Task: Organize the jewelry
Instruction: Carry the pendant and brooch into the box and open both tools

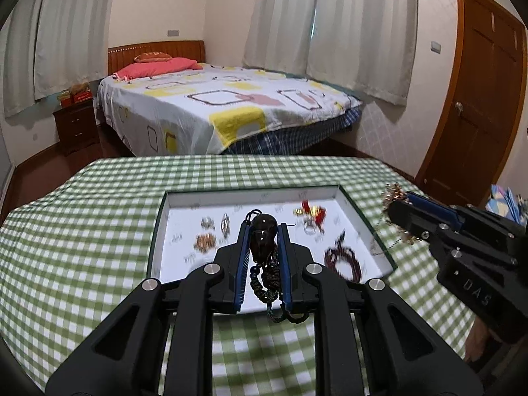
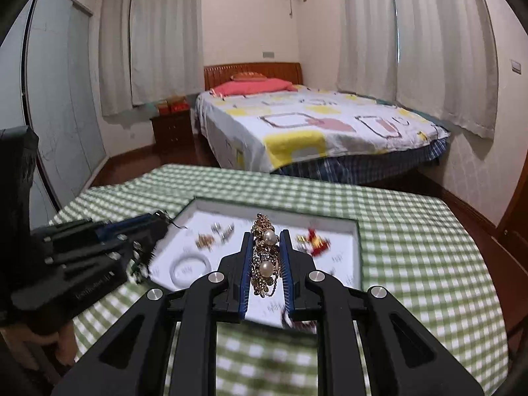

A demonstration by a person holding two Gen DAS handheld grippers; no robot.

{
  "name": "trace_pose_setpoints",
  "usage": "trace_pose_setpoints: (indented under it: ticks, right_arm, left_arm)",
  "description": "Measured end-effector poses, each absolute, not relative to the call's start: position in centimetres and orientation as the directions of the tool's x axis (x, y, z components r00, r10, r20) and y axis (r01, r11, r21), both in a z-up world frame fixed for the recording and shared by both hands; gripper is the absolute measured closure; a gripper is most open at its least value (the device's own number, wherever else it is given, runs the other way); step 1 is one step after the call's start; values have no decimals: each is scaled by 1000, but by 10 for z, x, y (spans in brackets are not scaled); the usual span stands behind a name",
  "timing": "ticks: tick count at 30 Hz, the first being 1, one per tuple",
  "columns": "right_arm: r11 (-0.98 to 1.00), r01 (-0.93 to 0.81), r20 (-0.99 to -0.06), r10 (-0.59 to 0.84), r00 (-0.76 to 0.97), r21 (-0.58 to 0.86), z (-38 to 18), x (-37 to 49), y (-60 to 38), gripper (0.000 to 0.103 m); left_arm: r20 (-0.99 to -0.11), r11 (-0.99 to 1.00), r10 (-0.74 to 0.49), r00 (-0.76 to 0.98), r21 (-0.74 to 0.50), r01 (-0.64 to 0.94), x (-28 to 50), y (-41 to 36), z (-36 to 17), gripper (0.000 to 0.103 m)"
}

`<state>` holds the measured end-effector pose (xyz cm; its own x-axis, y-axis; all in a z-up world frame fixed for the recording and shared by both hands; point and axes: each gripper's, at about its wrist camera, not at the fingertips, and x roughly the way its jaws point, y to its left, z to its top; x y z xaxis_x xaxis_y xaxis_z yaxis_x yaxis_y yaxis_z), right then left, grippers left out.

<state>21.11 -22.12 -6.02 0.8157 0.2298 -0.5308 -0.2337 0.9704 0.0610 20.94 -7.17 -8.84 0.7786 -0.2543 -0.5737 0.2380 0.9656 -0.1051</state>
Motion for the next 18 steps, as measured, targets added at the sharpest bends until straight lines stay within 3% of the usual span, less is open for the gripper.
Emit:
trace_pose_setpoints:
  ticks: [7, 18]
  right_arm:
    - [970, -226, -523, 238, 819, 89, -67, 247, -210, 86]
    - [978, -185, -647, 200, 735, 93, -136, 297, -208, 86]
  left_arm:
    - [-570, 968, -246, 784, -109, 225, 247, -75, -95, 86]
    - [-668, 974, -217, 712, -95, 207, 298, -80, -159, 86]
